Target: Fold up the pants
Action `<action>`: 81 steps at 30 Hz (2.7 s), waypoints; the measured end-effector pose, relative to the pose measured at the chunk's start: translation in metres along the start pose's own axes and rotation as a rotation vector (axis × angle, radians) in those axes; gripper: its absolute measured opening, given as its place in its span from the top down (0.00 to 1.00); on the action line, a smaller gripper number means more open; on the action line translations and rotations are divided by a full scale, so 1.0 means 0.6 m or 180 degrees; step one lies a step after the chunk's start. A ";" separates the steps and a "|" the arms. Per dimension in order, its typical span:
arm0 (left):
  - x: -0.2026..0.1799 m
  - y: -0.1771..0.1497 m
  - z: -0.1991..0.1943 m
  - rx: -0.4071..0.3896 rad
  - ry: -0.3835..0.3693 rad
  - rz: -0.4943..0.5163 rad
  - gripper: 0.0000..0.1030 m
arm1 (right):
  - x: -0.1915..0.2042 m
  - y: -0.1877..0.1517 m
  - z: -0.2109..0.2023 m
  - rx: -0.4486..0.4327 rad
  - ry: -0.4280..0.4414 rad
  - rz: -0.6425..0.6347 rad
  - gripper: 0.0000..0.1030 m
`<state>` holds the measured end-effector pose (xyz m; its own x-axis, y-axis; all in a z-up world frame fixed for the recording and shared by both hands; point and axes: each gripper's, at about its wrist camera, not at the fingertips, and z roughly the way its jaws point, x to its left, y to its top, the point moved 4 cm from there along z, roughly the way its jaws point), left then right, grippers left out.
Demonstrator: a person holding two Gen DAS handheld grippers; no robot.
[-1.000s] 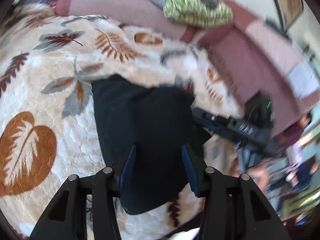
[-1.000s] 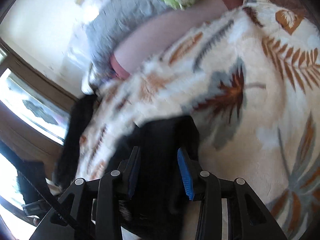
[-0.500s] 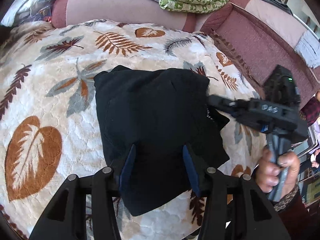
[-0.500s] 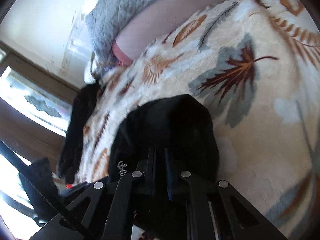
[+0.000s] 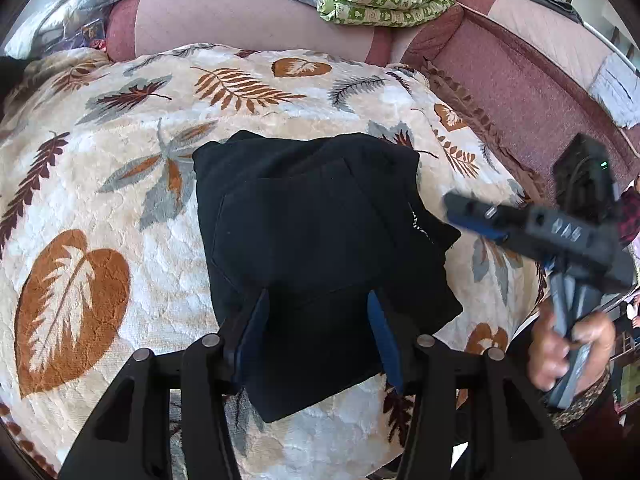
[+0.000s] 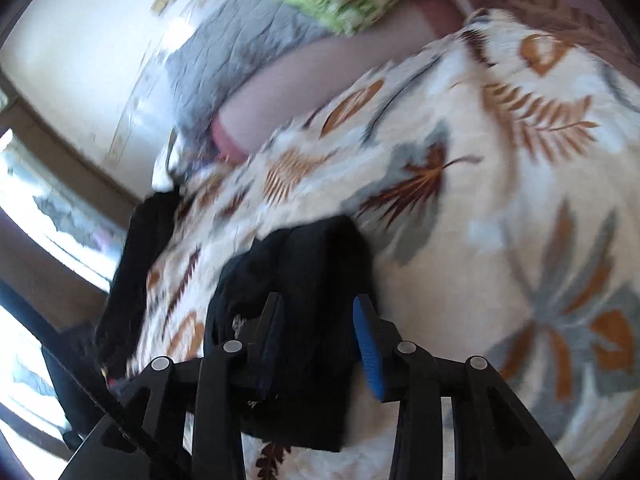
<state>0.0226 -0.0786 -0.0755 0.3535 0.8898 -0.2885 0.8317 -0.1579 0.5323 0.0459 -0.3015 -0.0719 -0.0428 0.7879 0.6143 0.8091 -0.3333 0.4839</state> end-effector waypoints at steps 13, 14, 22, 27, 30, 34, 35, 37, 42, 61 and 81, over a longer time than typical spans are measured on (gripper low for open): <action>0.001 -0.010 0.002 -0.0030 0.0106 0.0038 0.43 | 0.022 -0.042 0.003 0.0119 -0.0213 -0.0160 0.95; -0.001 -0.011 0.004 -0.0034 0.0128 0.0058 0.43 | 0.011 -0.044 -0.006 0.0105 -0.0290 -0.0103 0.97; -0.011 -0.016 -0.019 -0.0117 0.0170 0.0130 0.40 | -0.034 -0.055 -0.031 0.0167 -0.1178 -0.0066 0.95; 0.039 -0.020 -0.083 -0.0284 -0.0054 -0.0270 0.40 | 0.063 -0.015 -0.039 -0.0012 -0.0199 -0.0238 0.68; 0.091 -0.025 -0.101 -0.0322 0.0056 -0.0489 0.40 | 0.096 -0.024 0.017 0.0297 0.0452 -0.0154 0.66; 0.151 -0.035 -0.113 -0.0324 0.0161 -0.0716 0.40 | 0.052 -0.056 0.097 0.0716 -0.0158 -0.0111 0.95; 0.157 -0.034 -0.113 -0.0300 0.0153 -0.0756 0.40 | 0.039 -0.054 0.095 0.0661 -0.0113 0.0003 0.96; 0.167 -0.031 -0.111 -0.0252 0.0082 -0.0814 0.39 | 0.029 -0.050 0.076 0.0610 0.0024 0.0218 0.93; 0.169 -0.019 -0.098 -0.0255 -0.0024 -0.0850 0.33 | 0.036 -0.041 -0.012 0.0165 -0.0210 0.0127 0.27; 0.129 0.035 0.053 0.0131 -0.0598 -0.0955 0.21 | -0.019 -0.095 0.002 0.0498 -0.0087 0.0355 0.26; 0.109 0.143 0.024 -0.0102 -0.0591 -0.0737 0.59 | 0.098 -0.011 0.036 0.0181 0.0365 -0.0046 0.67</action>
<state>0.1233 -0.0402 -0.0603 0.2307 0.8066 -0.5442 0.8864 0.0564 0.4594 0.0510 -0.2419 -0.0528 -0.1190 0.7270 0.6763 0.8397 -0.2898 0.4592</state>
